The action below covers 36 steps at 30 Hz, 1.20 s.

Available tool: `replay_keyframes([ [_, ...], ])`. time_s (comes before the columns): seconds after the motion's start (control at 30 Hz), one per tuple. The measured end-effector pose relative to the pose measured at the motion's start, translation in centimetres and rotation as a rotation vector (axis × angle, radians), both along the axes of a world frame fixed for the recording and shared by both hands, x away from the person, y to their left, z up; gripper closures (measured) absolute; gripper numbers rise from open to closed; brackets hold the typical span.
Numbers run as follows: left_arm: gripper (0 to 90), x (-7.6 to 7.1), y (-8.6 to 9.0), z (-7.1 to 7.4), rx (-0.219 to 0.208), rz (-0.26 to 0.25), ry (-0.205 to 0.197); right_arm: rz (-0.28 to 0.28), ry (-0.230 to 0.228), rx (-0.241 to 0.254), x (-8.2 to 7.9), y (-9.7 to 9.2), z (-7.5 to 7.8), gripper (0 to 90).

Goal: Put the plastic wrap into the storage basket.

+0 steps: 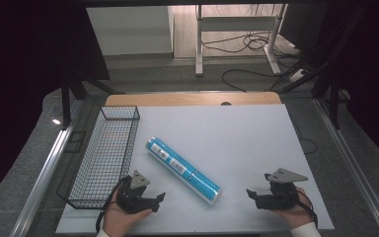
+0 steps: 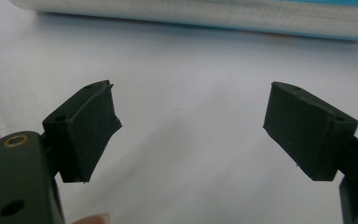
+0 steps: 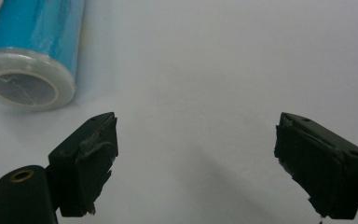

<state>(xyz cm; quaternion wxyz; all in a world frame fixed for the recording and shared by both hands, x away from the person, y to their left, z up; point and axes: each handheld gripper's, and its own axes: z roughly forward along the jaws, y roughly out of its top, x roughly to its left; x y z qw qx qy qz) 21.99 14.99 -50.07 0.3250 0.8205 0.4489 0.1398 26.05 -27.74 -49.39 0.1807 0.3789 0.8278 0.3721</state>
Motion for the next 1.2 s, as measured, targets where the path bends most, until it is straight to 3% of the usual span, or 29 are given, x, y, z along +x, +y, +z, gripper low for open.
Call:
replay_keyframes([
  [0.47,16.7,-0.7,-0.6,-0.2,0.009,-0.033,-0.008,-0.031,0.023,0.045,-0.4,0.2,0.5,15.5],
  [0.63,16.7,-0.3,-0.5,-0.4,0.011,-0.031,-0.002,-0.030,0.054,0.052,-0.1,0.3,0.6,17.8],
  [0.87,16.7,-0.4,-0.5,-0.4,0.024,-0.037,-0.006,-0.027,0.079,0.039,0.0,1.0,0.9,18.5],
  [1.2,16.6,-0.3,-0.5,-0.5,0.016,-0.036,-0.001,0.010,0.105,0.017,1.1,3.4,2.7,19.2],
])
